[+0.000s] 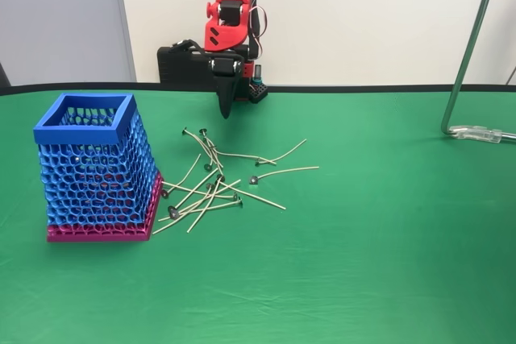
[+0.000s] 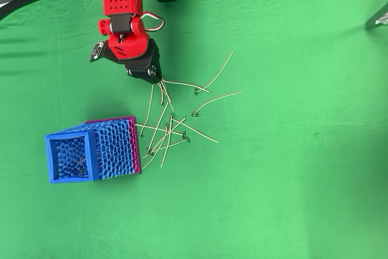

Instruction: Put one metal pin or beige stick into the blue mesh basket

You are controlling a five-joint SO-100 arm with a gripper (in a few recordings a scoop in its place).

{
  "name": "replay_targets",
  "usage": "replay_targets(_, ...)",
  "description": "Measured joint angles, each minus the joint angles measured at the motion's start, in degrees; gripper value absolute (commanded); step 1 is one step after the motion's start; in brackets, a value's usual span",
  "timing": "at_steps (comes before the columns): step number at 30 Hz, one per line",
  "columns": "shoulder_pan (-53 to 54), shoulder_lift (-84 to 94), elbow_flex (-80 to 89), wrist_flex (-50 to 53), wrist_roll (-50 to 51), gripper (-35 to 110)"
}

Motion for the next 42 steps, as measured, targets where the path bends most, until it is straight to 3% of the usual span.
replay_targets(17,8.61,-12.57,-13.36,5.71,2.46,11)
replay_targets(42,6.59,-31.38,-27.77,9.49,-0.35,20)
